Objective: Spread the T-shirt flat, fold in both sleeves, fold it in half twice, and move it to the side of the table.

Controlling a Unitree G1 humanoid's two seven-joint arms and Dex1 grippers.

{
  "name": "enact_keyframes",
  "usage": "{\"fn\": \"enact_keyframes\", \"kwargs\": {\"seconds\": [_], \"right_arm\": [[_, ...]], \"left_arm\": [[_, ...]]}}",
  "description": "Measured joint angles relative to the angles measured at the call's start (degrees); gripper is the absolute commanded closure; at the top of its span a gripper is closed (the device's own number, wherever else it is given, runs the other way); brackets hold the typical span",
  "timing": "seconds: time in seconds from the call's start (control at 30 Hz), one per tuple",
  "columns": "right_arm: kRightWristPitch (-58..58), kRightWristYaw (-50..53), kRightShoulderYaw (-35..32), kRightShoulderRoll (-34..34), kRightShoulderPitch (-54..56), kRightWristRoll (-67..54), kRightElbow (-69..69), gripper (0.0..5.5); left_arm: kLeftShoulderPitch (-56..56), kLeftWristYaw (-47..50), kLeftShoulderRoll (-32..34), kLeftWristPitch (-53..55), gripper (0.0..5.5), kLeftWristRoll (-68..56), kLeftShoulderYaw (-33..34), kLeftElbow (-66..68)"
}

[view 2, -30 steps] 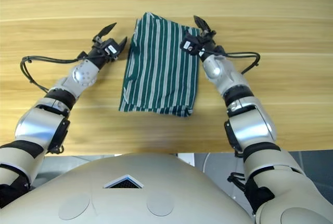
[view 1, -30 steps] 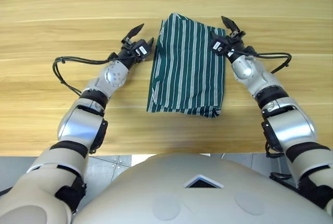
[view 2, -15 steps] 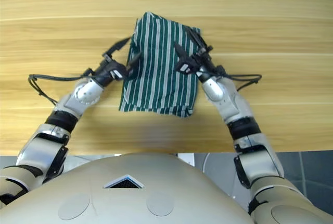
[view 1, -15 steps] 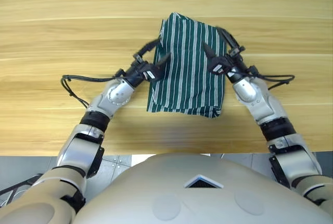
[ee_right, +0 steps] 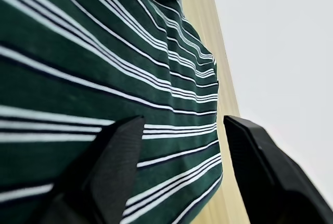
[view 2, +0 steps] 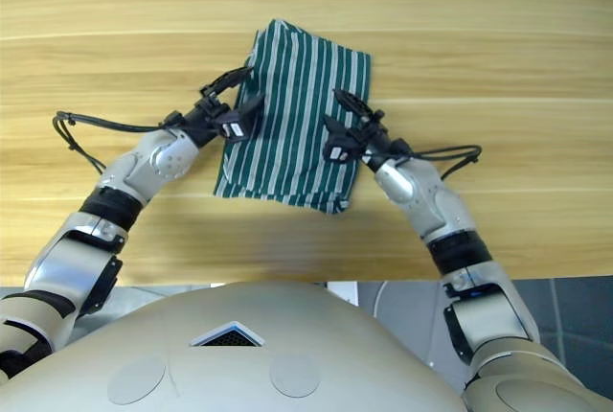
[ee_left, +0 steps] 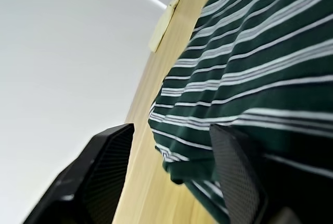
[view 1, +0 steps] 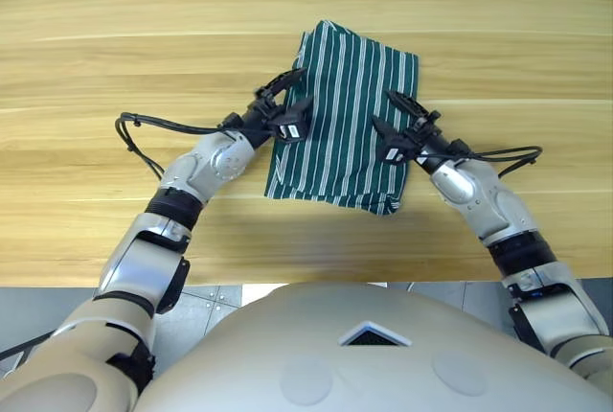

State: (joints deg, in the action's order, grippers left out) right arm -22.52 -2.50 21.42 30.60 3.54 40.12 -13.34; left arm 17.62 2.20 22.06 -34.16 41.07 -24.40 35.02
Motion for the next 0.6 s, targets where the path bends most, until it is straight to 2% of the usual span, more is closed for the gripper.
{"fn": "enact_keyframes", "kwargs": {"seconds": [0.2,0.6], "right_arm": [[0.22,-0.65,0.14,0.58,-0.31,0.34,0.8,2.68],[1.16,-1.3,0.21,1.6,-0.35,0.35,1.33,2.68]], "left_arm": [[-6.52,-0.54,1.58,0.96,2.81,-2.56,0.34,-6.68],[-10.4,-1.04,2.92,3.39,2.81,-4.82,1.15,-10.74]]}}
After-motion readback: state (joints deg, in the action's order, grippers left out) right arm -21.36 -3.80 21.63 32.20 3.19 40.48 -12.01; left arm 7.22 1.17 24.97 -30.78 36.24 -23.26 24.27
